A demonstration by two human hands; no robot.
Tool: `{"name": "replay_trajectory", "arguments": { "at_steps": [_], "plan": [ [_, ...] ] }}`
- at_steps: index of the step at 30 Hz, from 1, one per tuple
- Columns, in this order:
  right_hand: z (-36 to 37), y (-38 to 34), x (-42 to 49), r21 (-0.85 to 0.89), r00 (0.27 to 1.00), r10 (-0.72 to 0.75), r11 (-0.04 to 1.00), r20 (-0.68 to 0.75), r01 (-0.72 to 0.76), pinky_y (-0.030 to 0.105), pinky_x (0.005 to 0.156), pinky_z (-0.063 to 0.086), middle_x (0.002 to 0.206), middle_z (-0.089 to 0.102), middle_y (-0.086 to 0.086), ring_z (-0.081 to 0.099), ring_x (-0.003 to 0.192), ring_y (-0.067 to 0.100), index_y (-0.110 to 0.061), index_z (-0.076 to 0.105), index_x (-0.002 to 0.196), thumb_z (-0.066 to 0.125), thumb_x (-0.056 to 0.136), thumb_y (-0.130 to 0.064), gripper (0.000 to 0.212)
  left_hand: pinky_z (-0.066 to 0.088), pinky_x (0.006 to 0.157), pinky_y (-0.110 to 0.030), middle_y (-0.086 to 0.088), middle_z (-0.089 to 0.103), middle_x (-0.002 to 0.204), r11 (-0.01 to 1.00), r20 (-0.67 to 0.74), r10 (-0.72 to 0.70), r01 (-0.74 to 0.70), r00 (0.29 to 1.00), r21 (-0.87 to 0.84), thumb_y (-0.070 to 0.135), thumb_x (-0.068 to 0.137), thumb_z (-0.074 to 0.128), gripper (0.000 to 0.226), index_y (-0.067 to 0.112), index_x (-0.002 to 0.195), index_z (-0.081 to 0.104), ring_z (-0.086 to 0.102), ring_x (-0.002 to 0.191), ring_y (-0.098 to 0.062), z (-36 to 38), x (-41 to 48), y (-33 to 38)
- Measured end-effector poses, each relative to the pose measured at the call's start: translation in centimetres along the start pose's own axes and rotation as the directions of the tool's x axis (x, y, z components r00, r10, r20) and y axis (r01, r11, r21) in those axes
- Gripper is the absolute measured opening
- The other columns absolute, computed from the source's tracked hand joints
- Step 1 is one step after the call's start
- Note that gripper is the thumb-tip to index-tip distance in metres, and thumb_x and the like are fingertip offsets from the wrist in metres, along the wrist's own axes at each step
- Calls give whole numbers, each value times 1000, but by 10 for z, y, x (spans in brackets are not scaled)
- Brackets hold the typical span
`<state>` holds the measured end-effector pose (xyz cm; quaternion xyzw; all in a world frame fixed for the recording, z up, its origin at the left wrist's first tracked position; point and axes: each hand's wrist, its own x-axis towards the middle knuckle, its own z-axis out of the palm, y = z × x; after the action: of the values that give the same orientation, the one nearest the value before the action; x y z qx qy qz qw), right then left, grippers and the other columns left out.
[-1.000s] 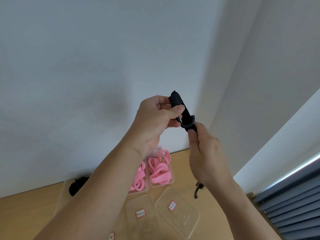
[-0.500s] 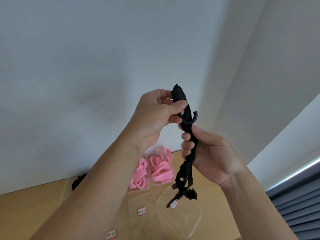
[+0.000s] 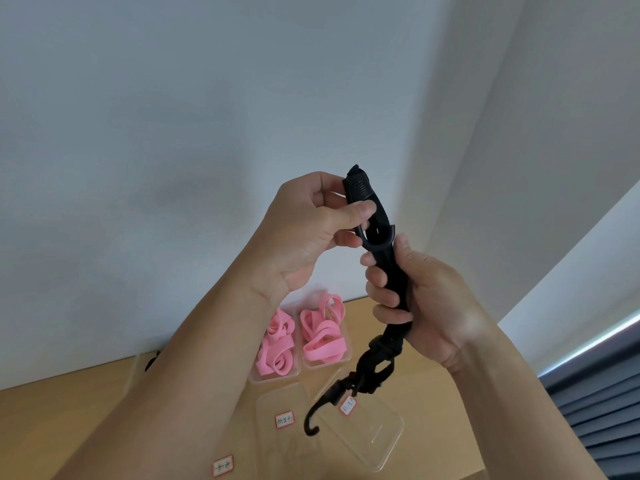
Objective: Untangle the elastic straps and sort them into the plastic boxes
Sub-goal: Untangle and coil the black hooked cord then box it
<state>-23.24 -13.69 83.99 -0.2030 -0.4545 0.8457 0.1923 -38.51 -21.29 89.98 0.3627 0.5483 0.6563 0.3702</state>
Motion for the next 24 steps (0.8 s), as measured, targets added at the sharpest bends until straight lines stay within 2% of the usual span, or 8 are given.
{"name": "replay_trajectory", "arguments": {
  "at_steps": [3, 5, 8, 11, 15, 17, 21, 24],
  "plan": [
    [-1, 0, -2, -13, 998, -33, 999, 62, 34, 19, 46, 38, 78, 59, 0, 43, 55, 10, -14, 78, 97, 45, 103, -39, 42, 52, 56, -24, -14, 65, 76, 1000, 13, 1, -1, 1000, 0, -5, 86, 74, 18, 1, 100, 65, 63, 62, -24, 0, -1, 0],
    [-2, -2, -2, 61, 990, -1, 998, 142, -7, 24, 59, 48, 84, 60, -1, 50, 61, 10, -14, 76, 107, 46, 103, -33, 36, 53, 57, -27, -14, 65, 76, 1000, 27, 3, -3, 1000, 2, -5, 86, 74, 18, 2, 99, 65, 61, 63, -29, 1, -1, 0],
    [-2, -3, -1, 159, 980, 22, 986, 196, -54, 34, 74, 57, 89, 61, 0, 58, 69, 14, -14, 75, 108, 45, 102, -30, 34, 53, 59, -28, -12, 66, 75, 1000, 46, 9, -10, 999, 24, -4, 85, 75, 18, 3, 98, 65, 63, 66, -29, 1, -3, 0],
    [-1, -2, 0, 85, 987, -63, 995, 147, 51, 33, 65, 56, 90, 62, 5, 59, 67, 17, -9, 72, 106, 45, 103, -24, 30, 52, 58, -27, -9, 68, 73, 999, 61, 15, -18, 998, 46, -4, 86, 75, 18, 4, 99, 66, 63, 66, -27, 2, -4, 1],
    [0, -3, -1, 42, 977, -137, 990, 165, 132, 21, 49, 36, 79, 54, 2, 41, 57, 11, -15, 73, 106, 42, 104, -32, 35, 52, 58, -25, -11, 67, 73, 999, 73, 20, -23, 997, 35, -4, 86, 75, 18, 3, 99, 66, 63, 65, -26, 1, -4, 2],
    [0, -5, -2, 30, 976, -138, 990, 168, 135, 19, 47, 28, 75, 46, -1, 33, 57, 10, -19, 74, 106, 42, 104, -39, 38, 52, 57, -25, -10, 67, 73, 999, 78, 27, -30, 997, 37, -3, 85, 76, 18, 5, 98, 66, 63, 66, -26, 1, -4, 3],
    [1, -6, -3, -24, 989, -138, 990, 47, 140, 18, 43, 22, 70, 33, -1, 24, 57, 10, -13, 64, 90, 42, 107, -26, 31, 52, 55, -24, -4, 68, 71, 999, 89, 35, -38, 995, 31, -4, 86, 75, 17, 7, 95, 67, 65, 63, -22, 2, -4, 2],
    [6, -6, -5, -106, 984, -179, 979, -20, 176, 18, 42, 19, 72, 22, 2, 17, 57, 13, -12, 59, 85, 45, 106, -26, 29, 53, 56, -25, -5, 67, 71, 999, 78, 37, -39, 996, 30, -5, 86, 75, 17, 6, 95, 67, 65, 65, -23, 3, -4, 1]
  ]
}}
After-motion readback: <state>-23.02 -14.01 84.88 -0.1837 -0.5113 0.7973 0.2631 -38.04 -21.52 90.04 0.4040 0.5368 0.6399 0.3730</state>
